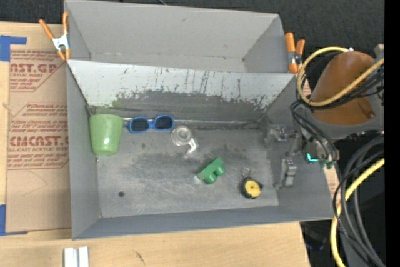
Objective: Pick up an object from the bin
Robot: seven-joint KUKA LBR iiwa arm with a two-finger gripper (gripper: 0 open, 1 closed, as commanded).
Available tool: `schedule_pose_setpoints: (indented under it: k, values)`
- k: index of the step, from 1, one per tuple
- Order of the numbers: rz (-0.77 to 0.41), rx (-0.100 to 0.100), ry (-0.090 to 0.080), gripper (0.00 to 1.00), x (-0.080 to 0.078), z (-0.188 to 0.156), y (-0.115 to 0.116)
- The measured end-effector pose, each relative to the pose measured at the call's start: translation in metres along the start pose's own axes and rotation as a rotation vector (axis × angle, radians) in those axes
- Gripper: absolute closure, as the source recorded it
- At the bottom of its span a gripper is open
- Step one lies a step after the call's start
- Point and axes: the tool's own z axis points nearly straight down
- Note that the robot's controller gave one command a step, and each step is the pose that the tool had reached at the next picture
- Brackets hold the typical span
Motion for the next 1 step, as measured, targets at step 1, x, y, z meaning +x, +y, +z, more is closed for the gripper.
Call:
schedule_pose_setpoints:
  k: [1]
  values:
    - [-0.043,-0.002,-0.002,0.0,0.0288,0.0601,0.03]
